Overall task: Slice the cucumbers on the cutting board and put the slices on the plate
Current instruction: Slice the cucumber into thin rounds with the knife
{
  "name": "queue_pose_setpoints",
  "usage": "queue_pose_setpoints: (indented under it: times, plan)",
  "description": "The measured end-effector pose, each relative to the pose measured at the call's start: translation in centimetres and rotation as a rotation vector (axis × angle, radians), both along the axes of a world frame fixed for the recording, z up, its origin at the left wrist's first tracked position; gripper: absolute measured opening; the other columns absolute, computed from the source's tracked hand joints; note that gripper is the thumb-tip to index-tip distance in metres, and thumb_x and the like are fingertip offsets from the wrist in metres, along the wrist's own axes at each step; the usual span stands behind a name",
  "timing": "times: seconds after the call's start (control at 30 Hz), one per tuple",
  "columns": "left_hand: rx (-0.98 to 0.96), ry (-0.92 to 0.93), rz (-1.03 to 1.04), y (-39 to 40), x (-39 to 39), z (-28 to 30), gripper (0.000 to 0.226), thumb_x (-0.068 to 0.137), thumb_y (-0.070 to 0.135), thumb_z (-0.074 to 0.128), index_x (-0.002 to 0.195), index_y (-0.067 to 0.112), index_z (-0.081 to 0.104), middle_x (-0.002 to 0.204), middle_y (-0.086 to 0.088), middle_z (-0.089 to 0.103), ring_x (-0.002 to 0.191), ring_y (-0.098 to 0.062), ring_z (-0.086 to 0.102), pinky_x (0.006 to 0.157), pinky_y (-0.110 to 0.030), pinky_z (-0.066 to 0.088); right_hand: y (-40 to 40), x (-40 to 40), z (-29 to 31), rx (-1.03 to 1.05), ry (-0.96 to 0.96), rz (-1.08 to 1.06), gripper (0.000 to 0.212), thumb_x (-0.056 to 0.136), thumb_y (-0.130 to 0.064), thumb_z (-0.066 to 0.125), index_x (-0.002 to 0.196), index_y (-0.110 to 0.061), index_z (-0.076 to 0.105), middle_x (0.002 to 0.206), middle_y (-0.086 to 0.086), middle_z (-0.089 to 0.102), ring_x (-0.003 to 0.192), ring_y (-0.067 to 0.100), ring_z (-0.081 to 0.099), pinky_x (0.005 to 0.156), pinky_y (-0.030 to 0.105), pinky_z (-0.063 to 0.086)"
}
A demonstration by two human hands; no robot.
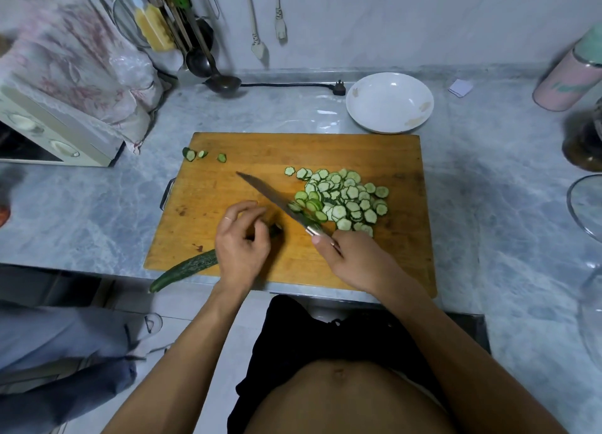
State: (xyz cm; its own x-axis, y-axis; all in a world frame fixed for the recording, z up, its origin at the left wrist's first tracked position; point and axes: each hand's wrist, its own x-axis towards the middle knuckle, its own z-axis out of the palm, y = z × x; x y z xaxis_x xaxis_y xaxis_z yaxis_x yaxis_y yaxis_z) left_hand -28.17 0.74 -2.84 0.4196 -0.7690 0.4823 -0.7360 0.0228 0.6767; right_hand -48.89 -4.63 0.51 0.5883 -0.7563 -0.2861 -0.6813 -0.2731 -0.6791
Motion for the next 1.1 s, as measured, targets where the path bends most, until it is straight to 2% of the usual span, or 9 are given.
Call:
queue_pose_setpoints:
  times: [0.1,0.23,0.37,0.47,0.57,0.67,0.8,0.97,1.1]
  plan:
    - [-0.037,-0.124,-0.21,-0.7,0.2,2.8,0.023,0.084,0.014,0.056,0.089,0.006,0.076,0.097,-0.006,0.068,0.093,-0.022,0.064,0.084,-0.035,0.048,0.2,0.0,0.3,-0.166,0.119,0.103,0.052,0.1,-0.056,0.038,0.081,-0.009,0.053,0.068,0.006,0.055,0.062,0.025,0.054,0.052,0.035,0.033]
    - [0.383,-0.245,-0.467,-2.1,0.4,4.5,0.032,0.081,0.029,0.046,0.085,0.013,0.074,0.091,0.0,0.066,0.088,-0.019,0.059,0.079,-0.04,0.051,0.3,0.0,0.9,-0.362,0.219,0.213,0.05,0.099,-0.06,0.034,0.085,-0.014,0.046,0.072,0.001,0.054,0.065,0.024,0.055,0.052,0.033,0.034]
    - [0.735,-0.221,-0.494,-4.1,0.3,4.7,0.042,0.081,0.033,0.04,0.11,0.023,0.069,0.121,0.002,0.062,0.113,-0.021,0.055,0.095,-0.039,0.047,0.7,-0.6,0.8,-0.429,0.245,0.24,0.052,0.099,-0.063,0.032,0.085,-0.014,0.046,0.077,0.004,0.06,0.069,0.026,0.062,0.054,0.033,0.038]
    - [0.938,-0.279,-0.567,-5.9,-0.2,4.3,0.047,0.091,0.028,0.041,0.136,0.023,0.056,0.15,0.0,0.044,0.137,-0.022,0.04,0.112,-0.04,0.035,0.8,-1.1,0.6,-0.46,0.274,0.237,0.052,0.099,-0.063,0.031,0.087,-0.015,0.047,0.078,0.004,0.062,0.068,0.024,0.062,0.052,0.032,0.038]
    - [0.829,-0.284,-0.564,-6.6,-0.7,3.6,0.047,0.093,0.012,0.046,0.138,0.021,0.055,0.153,-0.002,0.04,0.142,-0.02,0.034,0.115,-0.039,0.031,1.0,-1.6,0.6,-0.483,0.279,0.22,0.051,0.099,-0.062,0.032,0.087,-0.015,0.046,0.076,0.003,0.058,0.065,0.023,0.056,0.052,0.032,0.036]
    - [0.536,-0.2,-0.504,-6.2,-0.8,3.7,0.044,0.083,-0.003,0.05,0.114,0.019,0.071,0.128,-0.003,0.062,0.122,-0.019,0.054,0.106,-0.037,0.044,1.2,-2.2,0.5,-0.469,0.26,0.187,0.05,0.099,-0.062,0.033,0.089,-0.015,0.049,0.08,0.003,0.061,0.069,0.023,0.059,0.053,0.032,0.037]
    - [0.321,-0.123,-0.364,-4.8,-0.6,4.2,0.038,0.079,-0.002,0.048,0.098,0.016,0.076,0.106,-0.001,0.069,0.1,-0.018,0.063,0.091,-0.031,0.051,1.3,-2.6,0.6,-0.47,0.263,0.161,0.053,0.099,-0.062,0.034,0.092,-0.014,0.053,0.082,0.004,0.063,0.071,0.024,0.062,0.054,0.032,0.04]
    - [0.536,-0.303,-0.599,-5.6,-2.3,4.4,0.043,0.078,-0.009,0.05,0.105,0.015,0.074,0.111,-0.003,0.069,0.108,-0.022,0.061,0.093,-0.038,0.051,1.3,-2.2,1.0,-0.488,0.278,0.196,0.048,0.099,-0.062,0.035,0.087,-0.016,0.044,0.078,0.003,0.059,0.071,0.025,0.061,0.054,0.032,0.035]
    - [0.742,-0.328,-0.585,-7.3,-3.6,3.8,0.043,0.083,-0.003,0.051,0.117,0.016,0.069,0.126,-0.003,0.065,0.12,-0.023,0.056,0.1,-0.039,0.047,2.0,-1.7,0.9,-0.486,0.277,0.22,0.049,0.098,-0.063,0.037,0.085,-0.016,0.045,0.076,0.001,0.057,0.072,0.026,0.062,0.054,0.032,0.036]
